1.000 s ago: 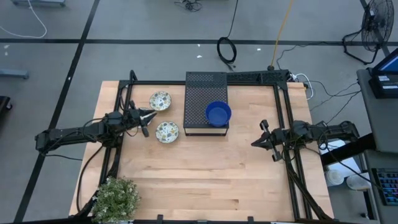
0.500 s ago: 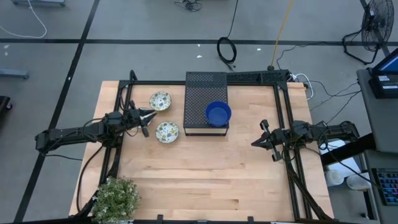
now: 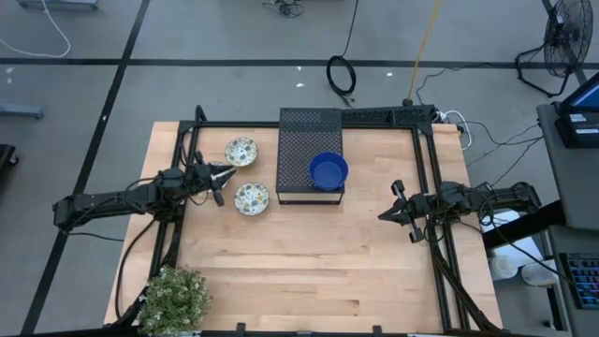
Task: Pick & Place Mini bowls
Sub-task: Put the top white bowl on the shelf
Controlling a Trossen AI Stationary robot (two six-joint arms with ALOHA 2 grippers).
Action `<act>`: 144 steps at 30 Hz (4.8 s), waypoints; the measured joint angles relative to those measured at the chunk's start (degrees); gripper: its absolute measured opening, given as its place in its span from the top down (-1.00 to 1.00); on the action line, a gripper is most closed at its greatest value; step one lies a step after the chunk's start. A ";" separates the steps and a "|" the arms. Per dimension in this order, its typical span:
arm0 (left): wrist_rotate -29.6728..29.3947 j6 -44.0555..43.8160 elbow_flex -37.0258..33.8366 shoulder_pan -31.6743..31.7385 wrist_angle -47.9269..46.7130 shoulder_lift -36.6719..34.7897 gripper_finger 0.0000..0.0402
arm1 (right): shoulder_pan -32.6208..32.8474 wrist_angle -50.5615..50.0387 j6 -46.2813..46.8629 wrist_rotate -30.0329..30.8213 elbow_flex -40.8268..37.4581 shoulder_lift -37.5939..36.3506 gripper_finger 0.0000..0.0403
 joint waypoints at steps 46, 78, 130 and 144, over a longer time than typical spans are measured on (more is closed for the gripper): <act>-12.98 -34.24 9.70 6.07 0.68 9.80 0.45 | -0.02 0.04 0.00 0.00 0.00 0.00 1.00; 11.57 -32.75 67.21 36.76 -60.14 78.01 -0.05 | -0.02 0.04 0.00 -0.01 0.00 0.02 1.00; 10.16 -33.03 57.66 35.30 -56.91 78.03 -0.05 | -0.01 0.04 0.01 -0.01 -0.01 0.02 1.00; 10.16 -32.79 57.66 35.29 -56.90 78.03 -0.05 | 0.00 0.04 0.00 0.00 -0.01 0.00 1.00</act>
